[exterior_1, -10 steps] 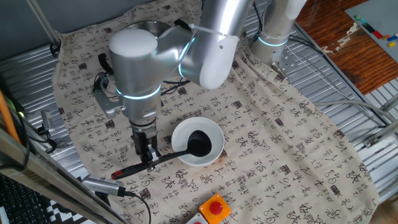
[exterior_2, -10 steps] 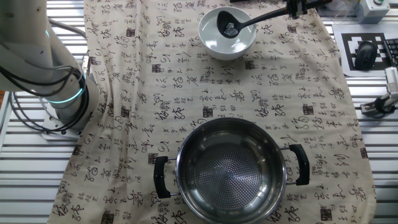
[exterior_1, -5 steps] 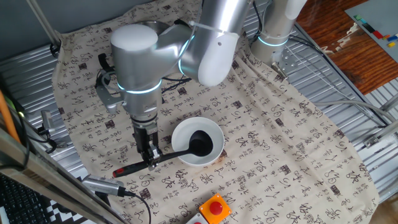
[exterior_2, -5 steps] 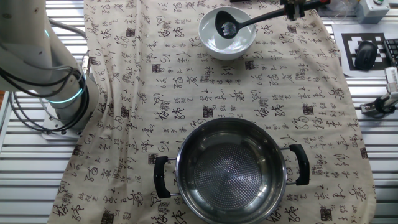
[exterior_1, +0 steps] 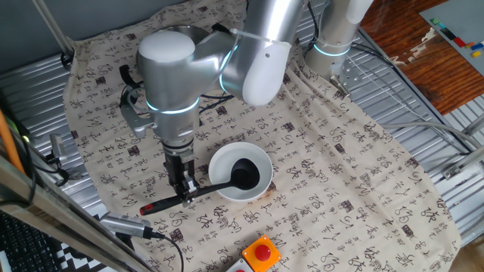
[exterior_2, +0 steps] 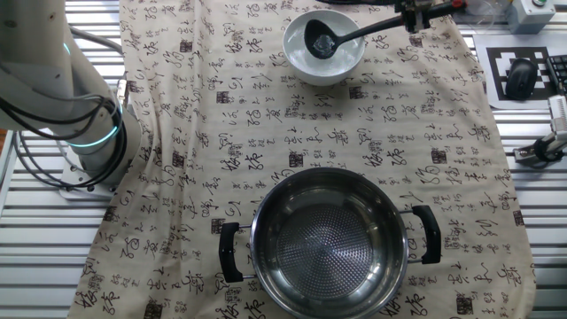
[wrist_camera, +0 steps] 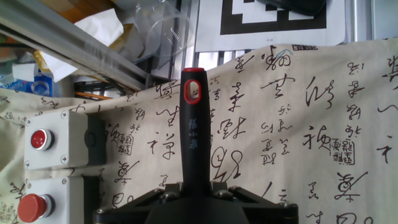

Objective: Scoop water with a large spoon from one bowl to another

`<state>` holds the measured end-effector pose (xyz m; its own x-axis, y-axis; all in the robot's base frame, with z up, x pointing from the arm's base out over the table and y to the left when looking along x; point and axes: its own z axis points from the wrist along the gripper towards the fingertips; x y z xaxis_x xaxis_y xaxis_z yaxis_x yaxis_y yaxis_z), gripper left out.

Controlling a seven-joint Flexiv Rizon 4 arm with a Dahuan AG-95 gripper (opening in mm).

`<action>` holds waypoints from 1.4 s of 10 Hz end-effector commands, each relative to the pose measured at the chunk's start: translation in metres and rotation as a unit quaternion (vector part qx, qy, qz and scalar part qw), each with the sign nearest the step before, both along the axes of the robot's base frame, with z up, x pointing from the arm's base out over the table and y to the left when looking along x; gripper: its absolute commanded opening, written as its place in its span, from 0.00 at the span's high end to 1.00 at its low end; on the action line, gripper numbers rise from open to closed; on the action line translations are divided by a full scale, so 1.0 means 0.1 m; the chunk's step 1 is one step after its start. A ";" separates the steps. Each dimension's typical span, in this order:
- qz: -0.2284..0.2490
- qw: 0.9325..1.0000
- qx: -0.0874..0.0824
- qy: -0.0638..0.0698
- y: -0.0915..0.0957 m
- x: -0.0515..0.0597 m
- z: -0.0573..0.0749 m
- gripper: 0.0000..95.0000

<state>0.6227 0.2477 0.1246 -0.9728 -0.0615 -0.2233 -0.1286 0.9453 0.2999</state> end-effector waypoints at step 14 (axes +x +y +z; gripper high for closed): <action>0.010 1.000 0.002 -0.006 0.03 -0.03 -0.02 1.00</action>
<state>0.6195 0.2508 0.1228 -0.9685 -0.0806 -0.2356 -0.1515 0.9418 0.3003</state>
